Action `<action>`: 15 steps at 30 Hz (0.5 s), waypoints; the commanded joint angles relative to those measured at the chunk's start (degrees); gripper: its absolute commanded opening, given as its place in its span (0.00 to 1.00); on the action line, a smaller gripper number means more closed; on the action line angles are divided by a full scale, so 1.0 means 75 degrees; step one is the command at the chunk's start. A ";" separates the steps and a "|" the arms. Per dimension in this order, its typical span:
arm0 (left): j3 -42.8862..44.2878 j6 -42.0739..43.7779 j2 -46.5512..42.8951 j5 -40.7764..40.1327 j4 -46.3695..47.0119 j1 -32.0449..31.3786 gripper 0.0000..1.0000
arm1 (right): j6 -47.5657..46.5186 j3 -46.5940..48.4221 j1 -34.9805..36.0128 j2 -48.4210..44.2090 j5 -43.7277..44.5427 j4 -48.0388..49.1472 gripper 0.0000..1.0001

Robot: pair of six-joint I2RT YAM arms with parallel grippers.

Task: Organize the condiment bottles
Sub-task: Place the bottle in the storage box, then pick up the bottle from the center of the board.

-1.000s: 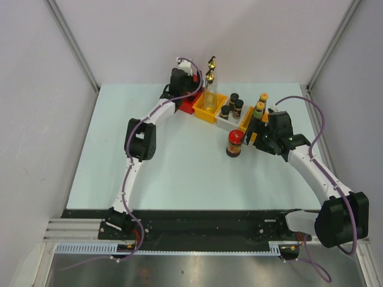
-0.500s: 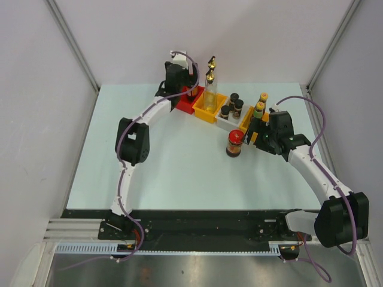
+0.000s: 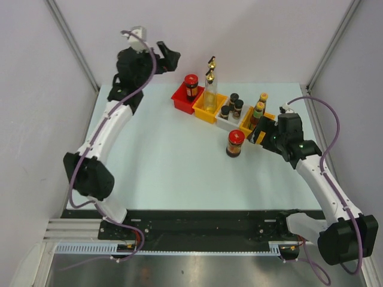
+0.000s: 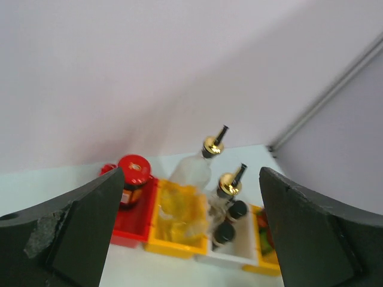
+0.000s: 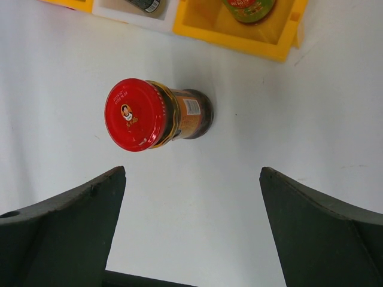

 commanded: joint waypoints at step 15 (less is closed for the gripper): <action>-0.3531 -0.0423 -0.2348 0.2104 -0.0911 -0.0202 1.00 | -0.0025 0.0046 -0.0043 -0.0939 0.0260 -0.0685 1.00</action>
